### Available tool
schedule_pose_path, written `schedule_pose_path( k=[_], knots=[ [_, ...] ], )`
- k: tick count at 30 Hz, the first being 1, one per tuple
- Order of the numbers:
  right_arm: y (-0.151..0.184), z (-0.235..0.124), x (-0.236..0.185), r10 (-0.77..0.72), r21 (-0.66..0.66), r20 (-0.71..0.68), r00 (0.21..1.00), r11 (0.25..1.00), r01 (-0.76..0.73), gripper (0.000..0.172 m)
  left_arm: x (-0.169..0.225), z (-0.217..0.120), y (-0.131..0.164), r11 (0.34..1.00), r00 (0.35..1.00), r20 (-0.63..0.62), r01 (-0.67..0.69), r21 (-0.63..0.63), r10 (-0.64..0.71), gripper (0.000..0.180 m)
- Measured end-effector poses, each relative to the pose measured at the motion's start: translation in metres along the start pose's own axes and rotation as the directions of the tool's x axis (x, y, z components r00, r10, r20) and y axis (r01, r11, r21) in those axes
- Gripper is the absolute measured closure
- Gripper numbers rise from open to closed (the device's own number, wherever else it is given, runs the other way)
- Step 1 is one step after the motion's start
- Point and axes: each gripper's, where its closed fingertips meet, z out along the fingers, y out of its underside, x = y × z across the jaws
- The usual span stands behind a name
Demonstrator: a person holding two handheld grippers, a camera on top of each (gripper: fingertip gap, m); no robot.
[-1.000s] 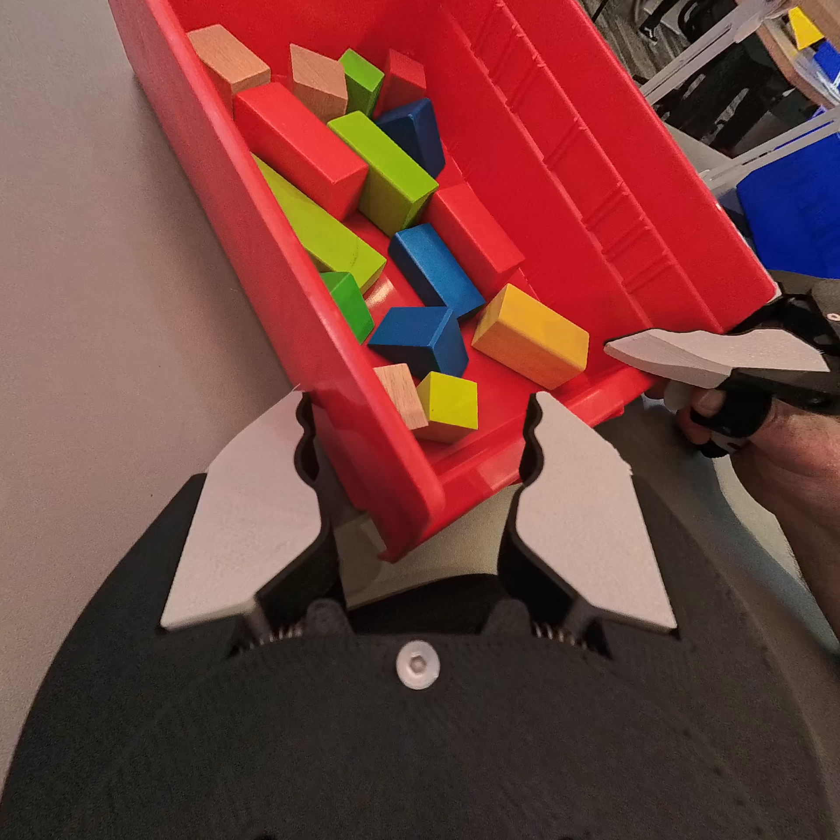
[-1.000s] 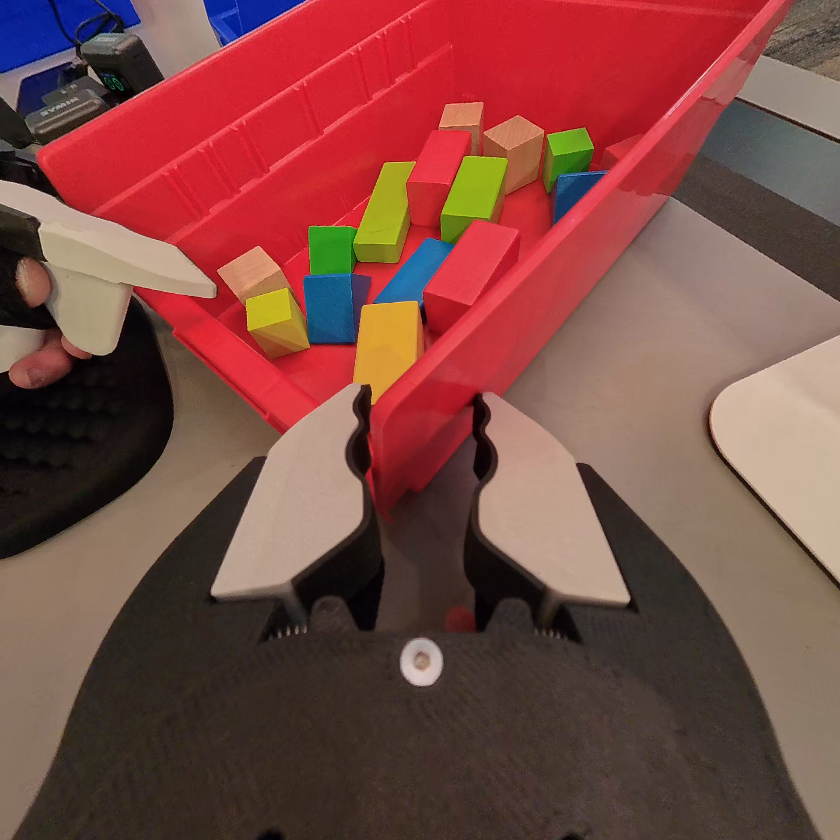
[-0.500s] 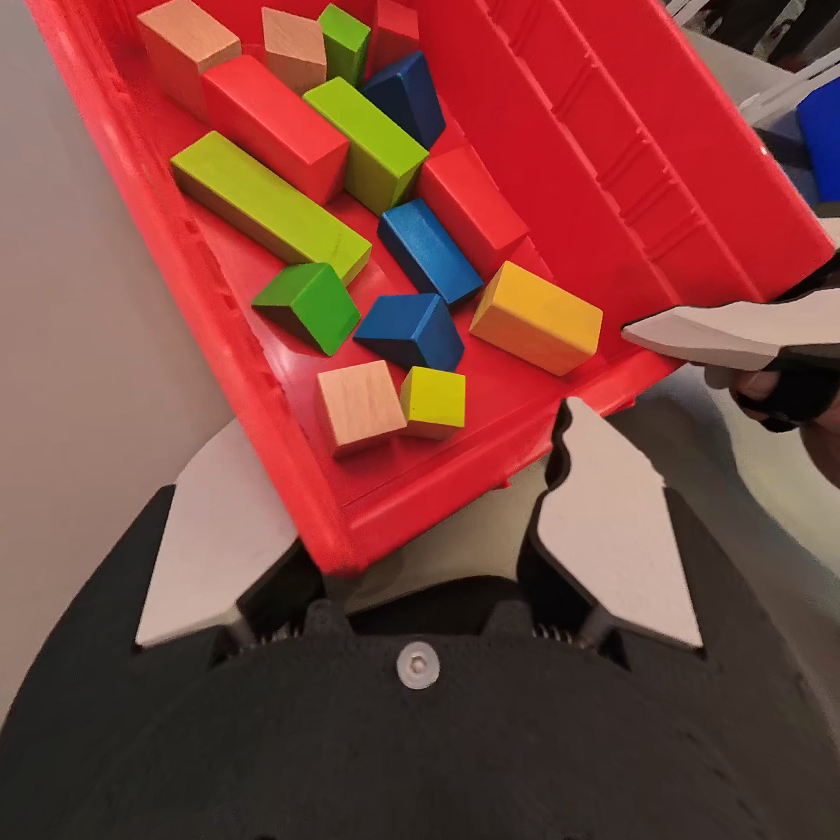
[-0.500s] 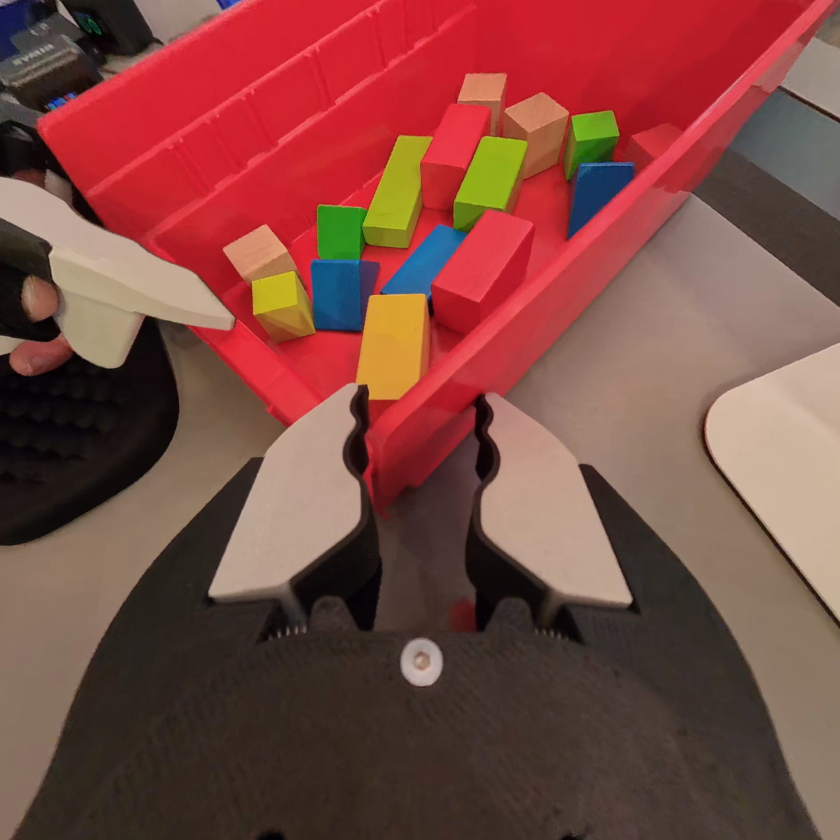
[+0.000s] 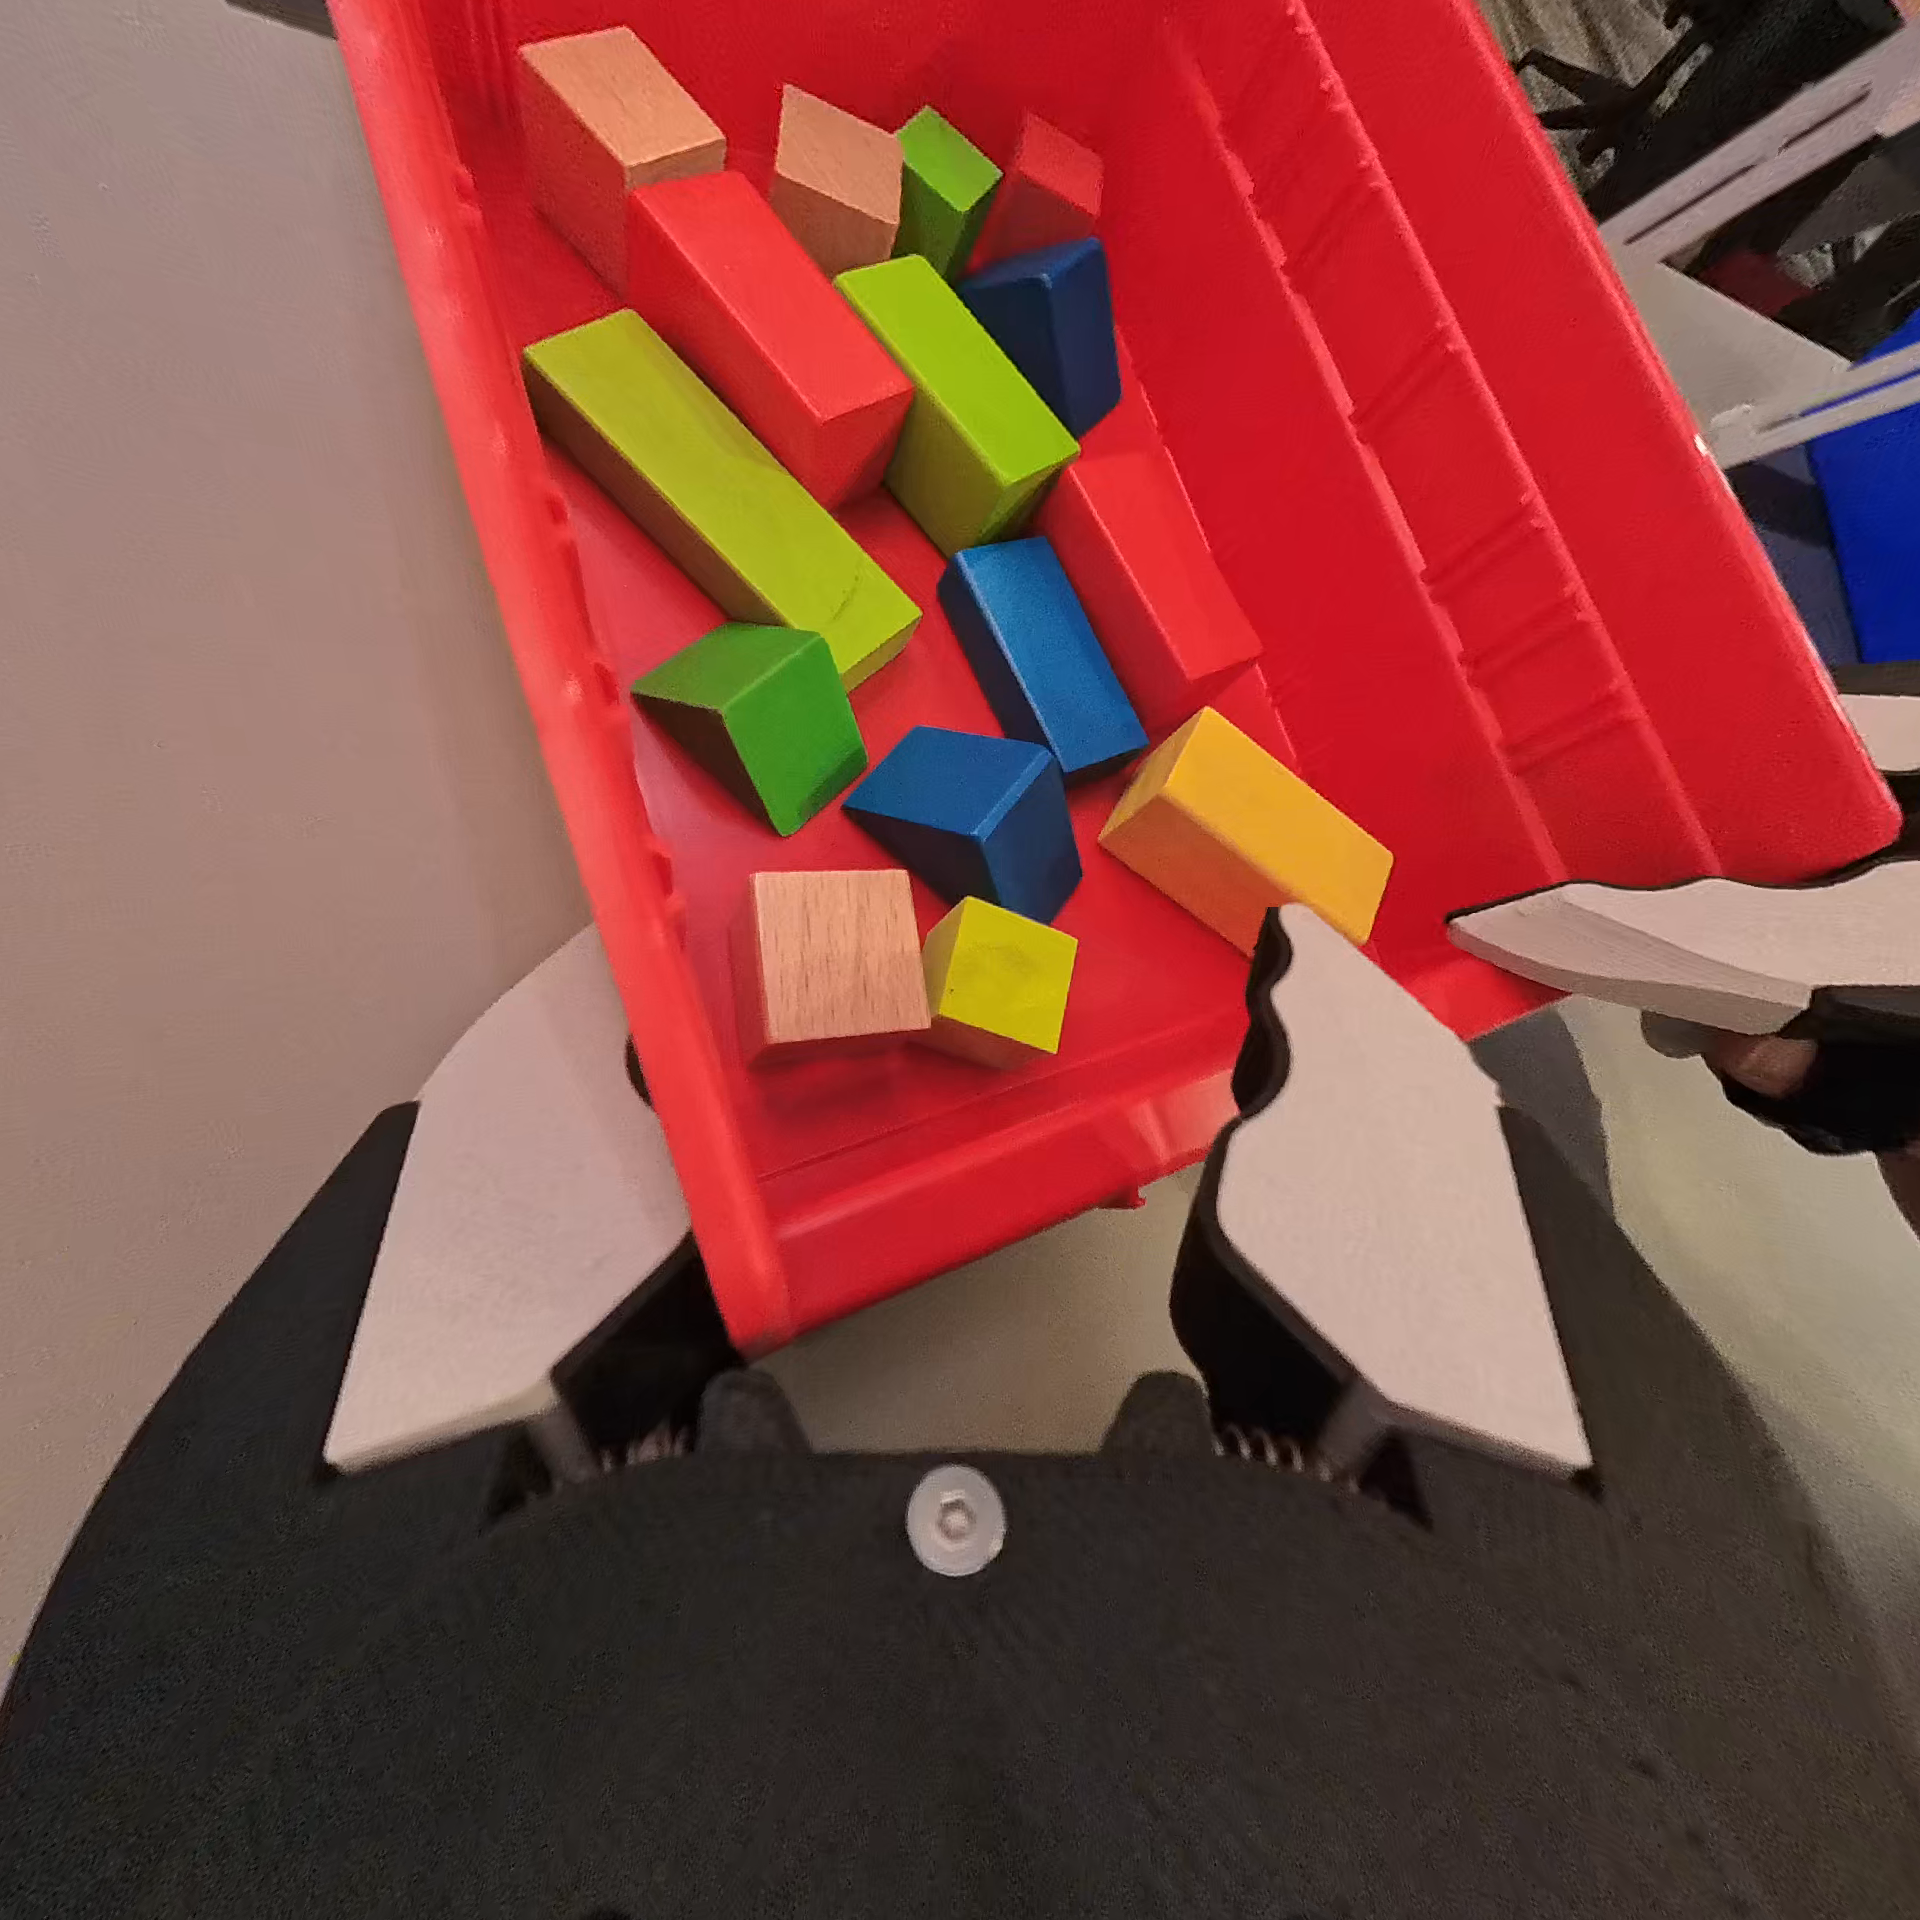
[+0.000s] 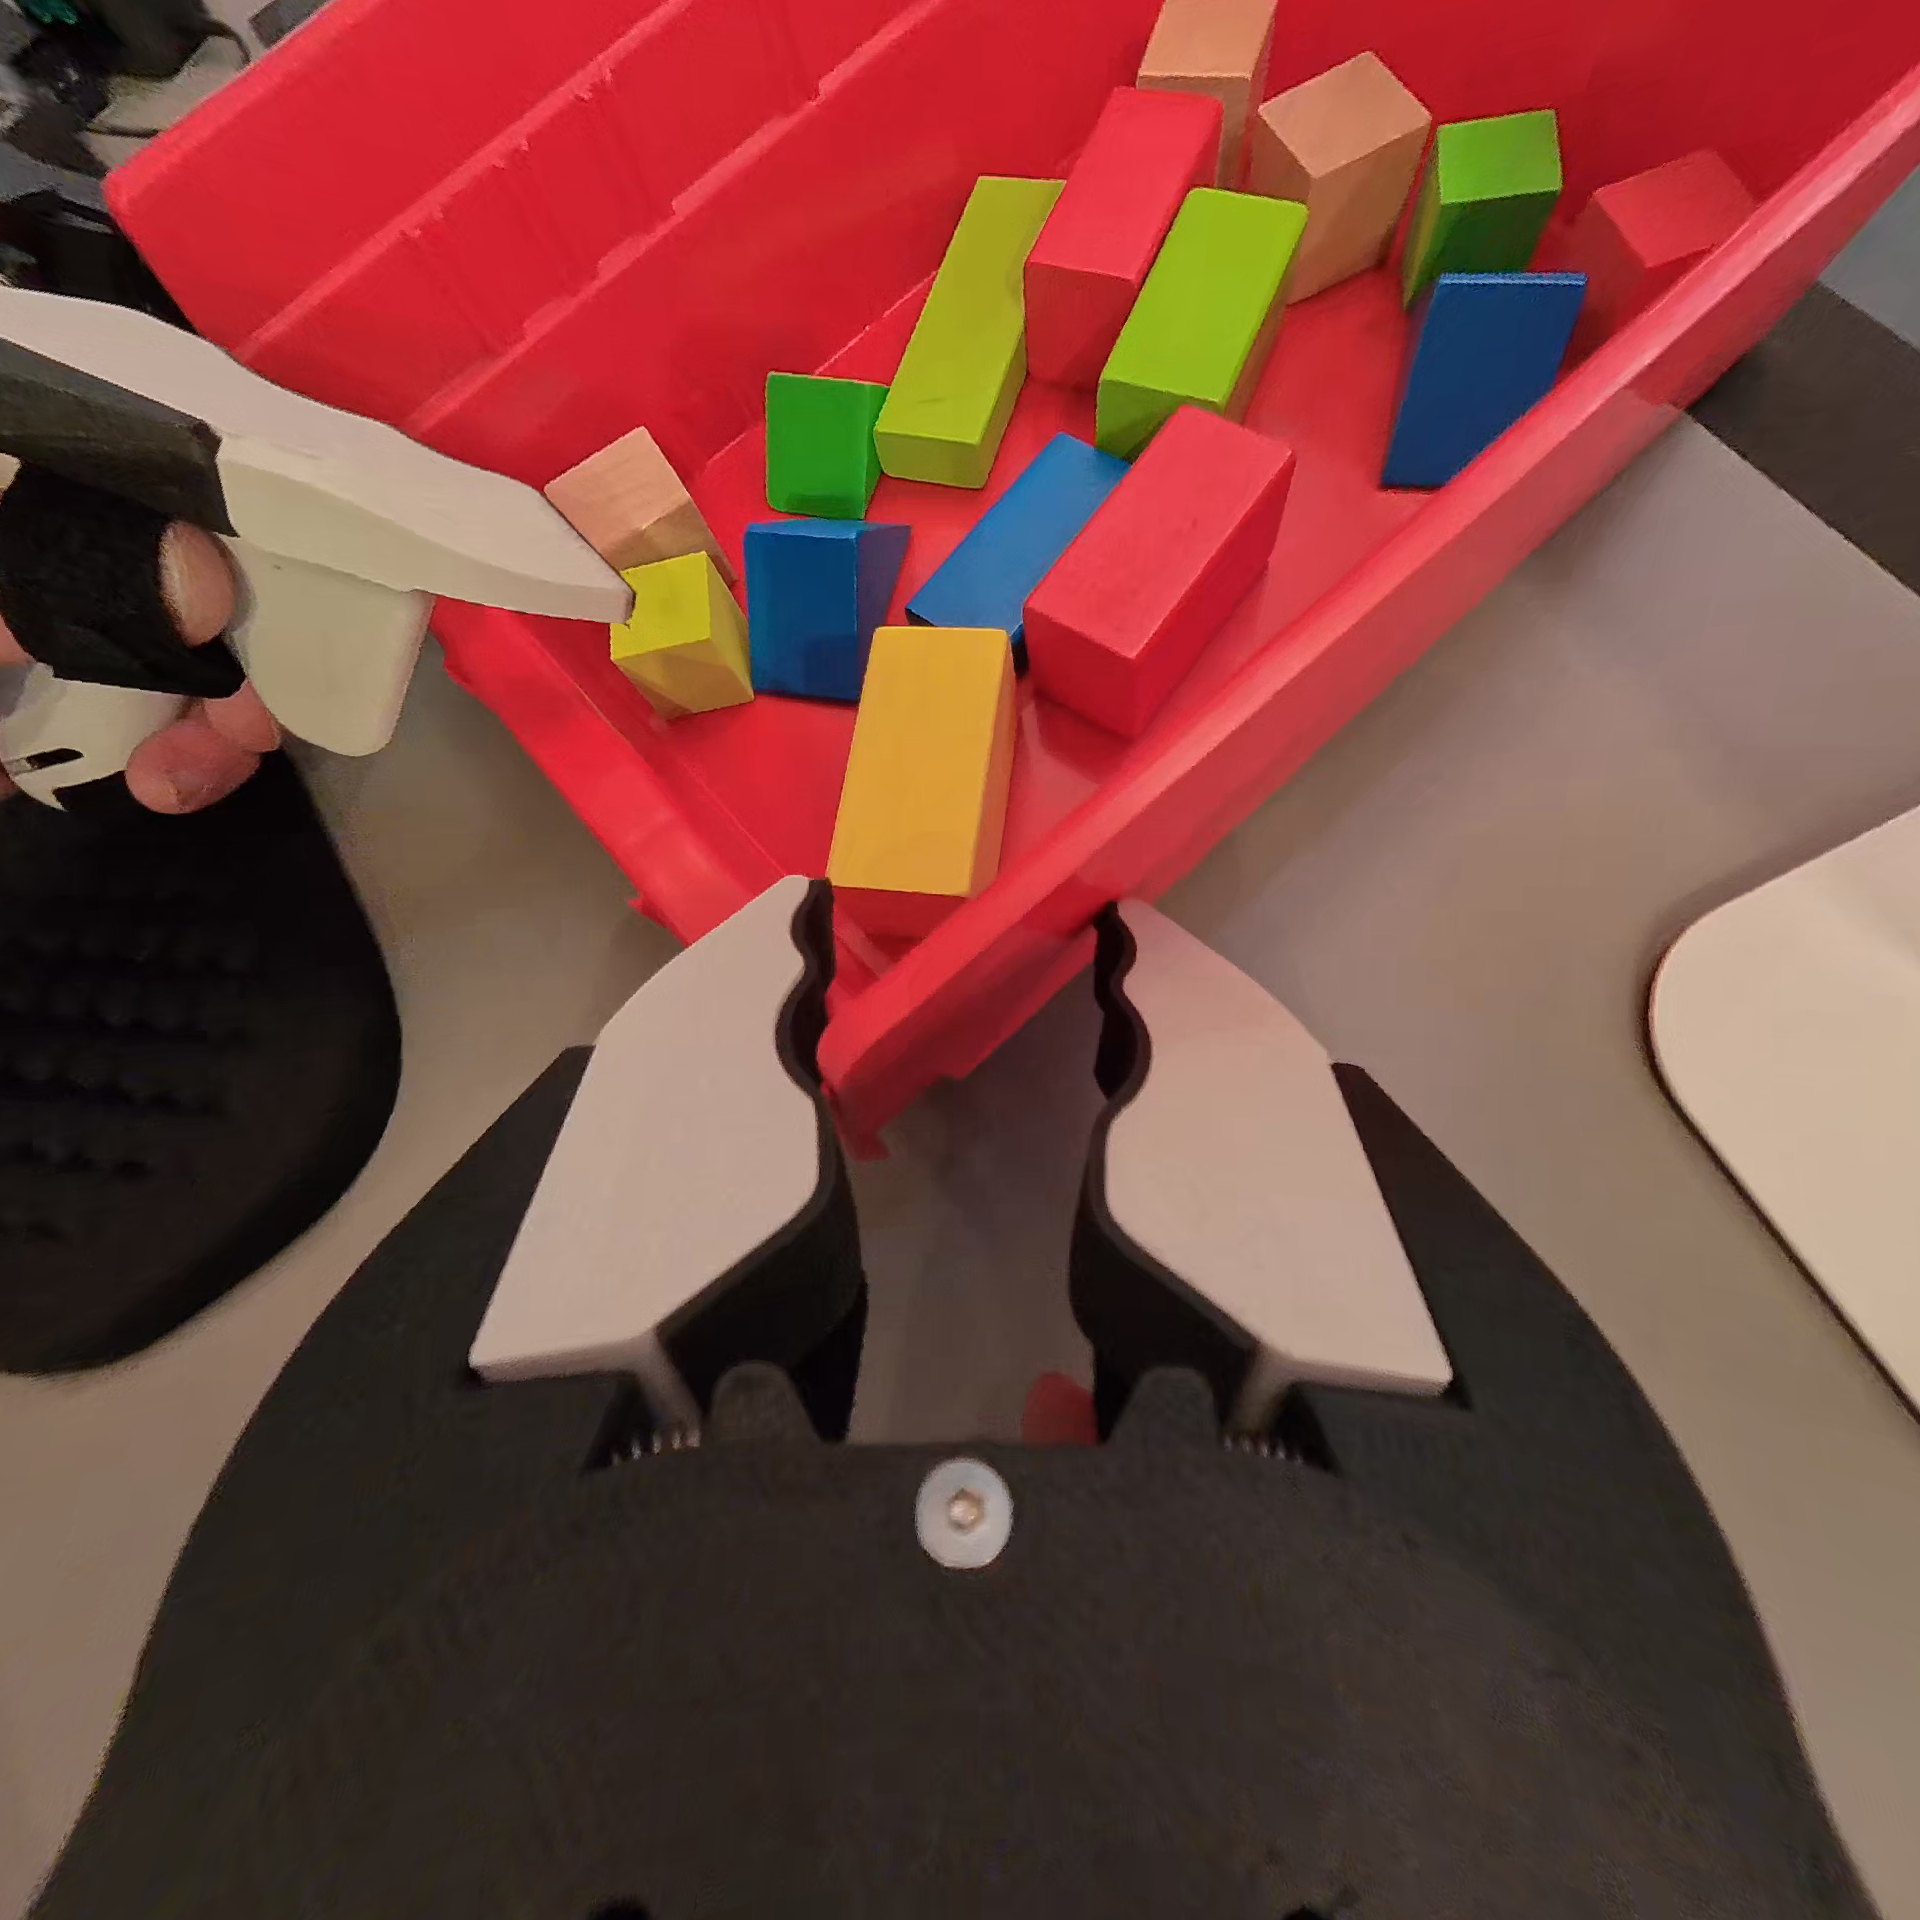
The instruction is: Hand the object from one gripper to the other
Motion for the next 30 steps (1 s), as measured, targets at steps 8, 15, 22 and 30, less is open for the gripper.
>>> schedule_pose_path(
  k=[8,15,22,30],
  knots=[
    [-0.020,0.023,-0.004,0.031,0.007,0.002,1.000,0.999,-0.031,0.124,-0.034,0.010,-0.025,1.000,1.000,0.004,0.021,0.021,-0.021,0.082],
    [-0.039,0.046,-0.014,0.079,0.025,0.036,0.996,0.996,-0.080,0.109,-0.067,0.020,-0.049,0.999,0.999,-0.017,0.032,0.036,-0.032,0.091],
    [-0.051,0.066,-0.029,0.090,0.063,0.012,0.996,0.994,-0.091,0.093,-0.088,0.023,-0.064,0.999,0.998,-0.065,0.006,0.037,-0.003,0.090],
    [-0.046,0.076,-0.048,0.073,0.035,0.051,0.996,0.997,-0.075,0.094,-0.104,0.017,-0.069,0.999,0.991,-0.131,-0.012,0.034,0.017,0.090]
  ],
)
